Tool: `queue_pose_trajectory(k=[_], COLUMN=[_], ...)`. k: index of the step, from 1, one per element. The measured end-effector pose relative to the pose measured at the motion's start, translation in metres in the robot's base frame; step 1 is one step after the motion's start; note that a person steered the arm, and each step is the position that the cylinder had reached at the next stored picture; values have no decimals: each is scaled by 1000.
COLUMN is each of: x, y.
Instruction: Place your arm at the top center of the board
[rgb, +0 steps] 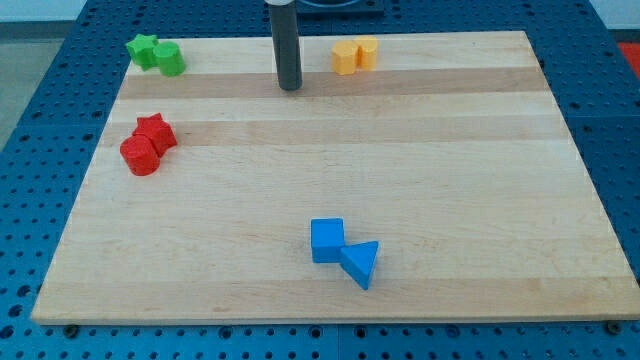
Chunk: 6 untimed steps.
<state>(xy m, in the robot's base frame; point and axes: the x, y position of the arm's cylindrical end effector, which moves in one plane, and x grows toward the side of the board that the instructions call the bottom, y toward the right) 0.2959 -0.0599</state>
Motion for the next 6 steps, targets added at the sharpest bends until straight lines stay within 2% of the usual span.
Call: queue_pose_trajectory(k=[1, 3, 4, 5, 6], x=[-4, -67, -72, -99, -102], y=[0, 0, -1, 24, 34])
